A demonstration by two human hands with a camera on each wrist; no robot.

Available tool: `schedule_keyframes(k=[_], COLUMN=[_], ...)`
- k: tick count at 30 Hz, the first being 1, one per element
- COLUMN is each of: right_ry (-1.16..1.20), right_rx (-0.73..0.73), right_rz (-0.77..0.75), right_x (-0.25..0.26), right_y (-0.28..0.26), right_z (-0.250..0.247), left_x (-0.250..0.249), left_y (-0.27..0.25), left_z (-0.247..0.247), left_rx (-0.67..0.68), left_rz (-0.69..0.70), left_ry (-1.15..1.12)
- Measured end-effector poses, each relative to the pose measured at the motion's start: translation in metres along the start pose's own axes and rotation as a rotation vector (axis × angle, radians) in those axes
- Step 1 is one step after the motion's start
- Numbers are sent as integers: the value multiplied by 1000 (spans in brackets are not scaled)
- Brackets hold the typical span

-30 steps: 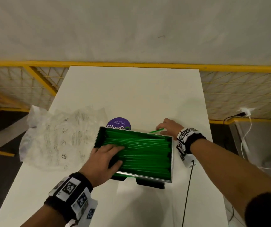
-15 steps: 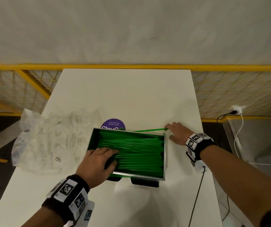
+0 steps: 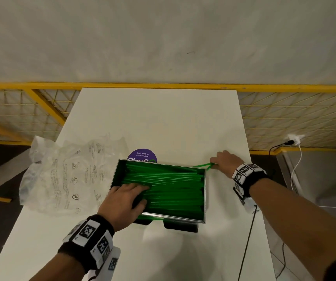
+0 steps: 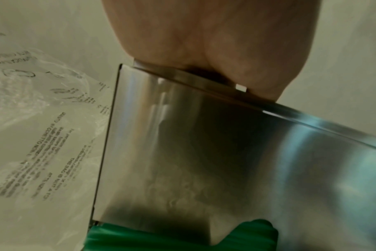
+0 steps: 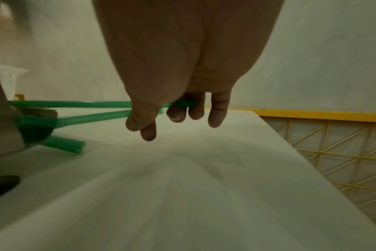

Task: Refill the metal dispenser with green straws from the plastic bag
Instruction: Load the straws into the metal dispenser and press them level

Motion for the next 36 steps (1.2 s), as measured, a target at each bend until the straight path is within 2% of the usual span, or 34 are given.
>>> schedule_keyframes(k=[7,11,13,17,23,26,28,31,36], right_ry=[-79,-86,-111,-177,-203,-261,-311,-339,-218], right_rx=[63,71,20,-171,-200,-293,-382,-381,-539], right_rz=[60,177,259,371,417,450,425,381,481], right_x=[-9,-43,-60,-68,-64,-68,-62,-40,-12], right_y=[-18,-33,-40,-44,-33,-36,-39,-43,-80], right_z=[7,14,9,-19,-55,-92,-117,-141,-175], left_x=[-1,0,0,-1,-1,0,0,1,0], left_y=[-2,-3,-3,-2,-2,-1,0,2,2], left_z=[1,3,4,4,4,5,5,5,3], left_rx=[40,34,30,31,49,44,38,19,15], left_rz=[5,17,22,23,22,22,24,31,35], left_ry=[7,-8,15,31,38,63,66,75,24])
Point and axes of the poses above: each hand's wrist, its own y-axis towards the middle knuckle, its own z-axis out of the palm, x = y × z, the point moved 7 cm from there along y, towards the middle knuckle, and after that the axes turned 6 degrees about -y, right-handed, at the moved point
